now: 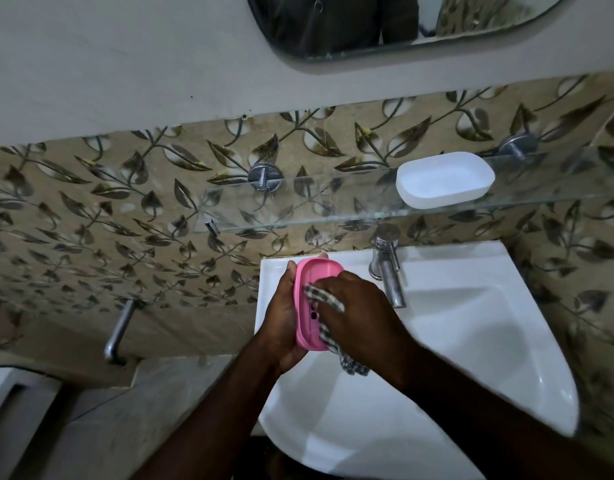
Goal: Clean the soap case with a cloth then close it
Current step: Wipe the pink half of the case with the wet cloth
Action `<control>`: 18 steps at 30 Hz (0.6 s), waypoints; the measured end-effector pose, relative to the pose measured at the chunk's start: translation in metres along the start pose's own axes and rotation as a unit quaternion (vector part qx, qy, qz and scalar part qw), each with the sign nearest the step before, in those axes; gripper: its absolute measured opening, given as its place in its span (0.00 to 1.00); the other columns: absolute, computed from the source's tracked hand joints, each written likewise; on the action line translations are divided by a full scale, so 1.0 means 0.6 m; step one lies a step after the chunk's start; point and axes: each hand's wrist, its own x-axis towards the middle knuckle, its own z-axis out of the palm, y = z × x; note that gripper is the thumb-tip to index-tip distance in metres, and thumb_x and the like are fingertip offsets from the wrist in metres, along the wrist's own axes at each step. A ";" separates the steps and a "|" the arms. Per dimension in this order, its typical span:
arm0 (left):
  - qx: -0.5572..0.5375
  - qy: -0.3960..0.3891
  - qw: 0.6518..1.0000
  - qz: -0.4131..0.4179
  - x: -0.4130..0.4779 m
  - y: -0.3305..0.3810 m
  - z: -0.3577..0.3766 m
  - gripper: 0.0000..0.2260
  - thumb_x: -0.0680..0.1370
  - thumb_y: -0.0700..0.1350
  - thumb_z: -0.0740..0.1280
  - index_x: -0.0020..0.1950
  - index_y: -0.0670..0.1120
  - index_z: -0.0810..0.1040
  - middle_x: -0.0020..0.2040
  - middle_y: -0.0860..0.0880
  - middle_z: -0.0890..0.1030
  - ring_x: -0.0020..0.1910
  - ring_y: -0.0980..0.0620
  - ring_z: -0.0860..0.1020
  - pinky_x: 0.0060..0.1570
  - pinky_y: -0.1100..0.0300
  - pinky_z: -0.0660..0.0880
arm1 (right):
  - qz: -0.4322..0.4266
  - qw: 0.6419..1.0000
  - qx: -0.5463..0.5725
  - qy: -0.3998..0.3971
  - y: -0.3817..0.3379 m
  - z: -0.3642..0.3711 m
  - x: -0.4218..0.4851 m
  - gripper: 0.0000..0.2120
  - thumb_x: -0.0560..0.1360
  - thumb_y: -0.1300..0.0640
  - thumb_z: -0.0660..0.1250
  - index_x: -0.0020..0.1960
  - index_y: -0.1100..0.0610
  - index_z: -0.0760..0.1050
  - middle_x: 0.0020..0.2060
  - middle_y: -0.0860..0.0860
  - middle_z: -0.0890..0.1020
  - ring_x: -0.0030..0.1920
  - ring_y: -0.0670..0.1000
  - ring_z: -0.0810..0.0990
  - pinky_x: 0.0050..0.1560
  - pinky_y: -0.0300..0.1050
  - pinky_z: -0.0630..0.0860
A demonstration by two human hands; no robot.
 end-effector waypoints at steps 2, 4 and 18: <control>0.008 0.008 1.000 0.004 -0.004 -0.002 0.000 0.30 0.78 0.68 0.52 0.56 0.50 0.85 0.60 0.40 0.82 0.58 0.42 0.80 0.62 0.44 0.72 | 0.014 0.999 0.015 -0.032 0.006 -0.009 0.004 0.10 0.73 0.53 0.64 0.50 0.50 0.82 0.43 0.48 0.83 0.45 0.50 0.82 0.46 0.43 0.76; 0.013 0.007 1.000 0.016 -0.002 -0.008 0.004 0.29 0.78 0.66 0.53 0.59 0.48 0.83 0.61 0.40 0.81 0.58 0.42 0.80 0.60 0.45 0.74 | 0.049 0.997 0.058 0.030 0.016 -0.015 0.018 0.07 0.74 0.53 0.66 0.48 0.53 0.82 0.41 0.48 0.84 0.43 0.49 0.82 0.46 0.45 0.77; 0.011 0.002 1.000 -0.005 0.010 -0.015 0.017 0.30 0.75 0.66 0.56 0.63 0.44 0.80 0.63 0.39 0.80 0.60 0.43 0.80 0.63 0.47 0.72 | 0.007 0.998 -0.030 0.047 0.017 -0.023 0.028 0.15 0.71 0.47 0.63 0.53 0.51 0.82 0.46 0.50 0.84 0.48 0.52 0.82 0.50 0.48 0.77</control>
